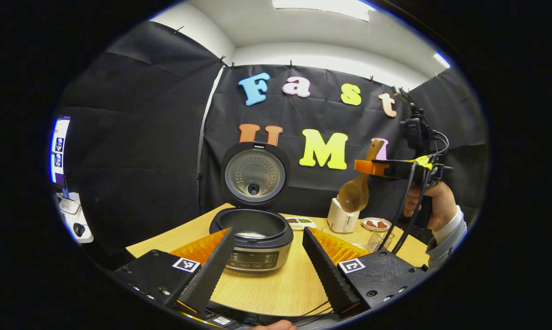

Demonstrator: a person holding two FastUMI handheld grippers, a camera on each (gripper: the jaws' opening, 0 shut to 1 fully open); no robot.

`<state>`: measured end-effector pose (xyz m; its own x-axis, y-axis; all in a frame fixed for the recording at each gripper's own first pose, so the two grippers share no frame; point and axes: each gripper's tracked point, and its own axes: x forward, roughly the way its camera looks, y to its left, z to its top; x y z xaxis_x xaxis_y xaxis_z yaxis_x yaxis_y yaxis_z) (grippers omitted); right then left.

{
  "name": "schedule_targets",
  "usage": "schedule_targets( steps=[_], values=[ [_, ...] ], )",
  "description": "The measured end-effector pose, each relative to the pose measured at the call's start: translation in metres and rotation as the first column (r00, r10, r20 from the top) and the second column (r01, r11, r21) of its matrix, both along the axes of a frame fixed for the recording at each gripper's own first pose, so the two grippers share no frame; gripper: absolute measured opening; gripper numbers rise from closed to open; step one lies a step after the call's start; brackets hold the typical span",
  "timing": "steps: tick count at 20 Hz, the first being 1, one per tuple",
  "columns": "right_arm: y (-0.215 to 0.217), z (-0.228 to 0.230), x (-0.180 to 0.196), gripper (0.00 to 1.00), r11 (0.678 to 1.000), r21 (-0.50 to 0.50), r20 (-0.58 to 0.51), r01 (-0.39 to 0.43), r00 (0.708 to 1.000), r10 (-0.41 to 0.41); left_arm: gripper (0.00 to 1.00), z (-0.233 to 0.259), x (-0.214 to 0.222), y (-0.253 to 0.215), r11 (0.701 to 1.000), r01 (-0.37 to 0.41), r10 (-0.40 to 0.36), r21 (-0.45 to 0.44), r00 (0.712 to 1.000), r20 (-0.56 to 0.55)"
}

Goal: Close the left gripper, press the button to open the rice cooker; take a wooden spoon from the chopstick holder with the right hand, scoop a spoonful of rice and pour it into the rice cooker, then put the wooden spoon back into the chopstick holder.

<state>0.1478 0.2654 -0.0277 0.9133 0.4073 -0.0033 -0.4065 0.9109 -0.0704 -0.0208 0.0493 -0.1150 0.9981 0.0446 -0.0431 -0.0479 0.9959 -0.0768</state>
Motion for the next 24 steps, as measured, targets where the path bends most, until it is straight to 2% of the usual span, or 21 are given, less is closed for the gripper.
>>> schedule_targets(
  steps=[2,3,4,8,12,18,24],
  values=[
    [-0.030,0.000,0.008,0.08,0.999,0.016,-0.010,0.032,0.999,-0.032,0.94,0.005,0.007,-0.006,1.000,0.000,0.000,0.000,1.000,0.015],
    [-0.045,0.000,0.011,0.14,0.999,0.014,-0.012,0.044,0.999,-0.044,0.94,0.005,0.010,-0.010,1.000,0.006,-0.006,0.000,1.000,0.018],
    [-0.060,0.000,0.015,0.10,0.998,0.020,-0.012,0.063,0.998,-0.063,0.94,0.007,0.014,-0.014,1.000,0.009,-0.009,0.000,1.000,0.023],
    [-0.117,-0.009,0.035,0.10,0.989,0.039,-0.028,0.142,0.990,-0.141,0.94,0.009,0.030,-0.027,1.000,0.017,-0.017,0.013,0.999,0.033],
    [-0.167,-0.036,0.062,0.12,0.974,0.055,-0.075,0.220,0.974,-0.216,0.95,0.005,0.043,-0.041,0.999,0.025,-0.026,0.031,0.999,0.034],
    [-0.204,-0.090,0.095,0.12,0.961,0.042,-0.164,0.272,0.951,-0.262,0.95,0.001,0.053,-0.060,0.998,0.047,-0.048,0.036,0.998,0.028],
    [-0.220,-0.130,0.119,0.14,0.952,0.051,-0.219,0.302,0.933,-0.284,0.95,0.005,0.060,-0.070,0.998,0.052,-0.054,0.048,0.997,0.045]
  ],
)
